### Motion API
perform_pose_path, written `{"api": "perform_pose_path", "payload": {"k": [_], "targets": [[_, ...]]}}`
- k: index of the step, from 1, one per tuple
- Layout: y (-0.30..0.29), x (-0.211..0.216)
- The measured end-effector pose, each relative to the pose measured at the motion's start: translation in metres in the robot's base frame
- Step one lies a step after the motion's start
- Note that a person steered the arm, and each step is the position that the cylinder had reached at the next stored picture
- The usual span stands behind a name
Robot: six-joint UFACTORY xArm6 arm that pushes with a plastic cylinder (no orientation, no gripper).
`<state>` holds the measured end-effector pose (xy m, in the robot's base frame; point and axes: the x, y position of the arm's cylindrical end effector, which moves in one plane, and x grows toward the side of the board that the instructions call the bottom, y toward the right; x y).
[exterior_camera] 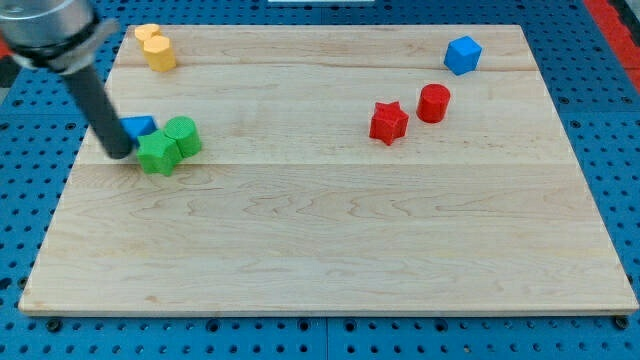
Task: Slide the blue triangle towards the yellow hexagon
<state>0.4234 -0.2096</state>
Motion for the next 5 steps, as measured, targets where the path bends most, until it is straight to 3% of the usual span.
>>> {"api": "perform_pose_path", "payload": {"k": [1, 2, 4, 5], "targets": [[0.089, -0.039], [0.104, -0.071], [0.073, -0.007], [0.038, -0.058]]}}
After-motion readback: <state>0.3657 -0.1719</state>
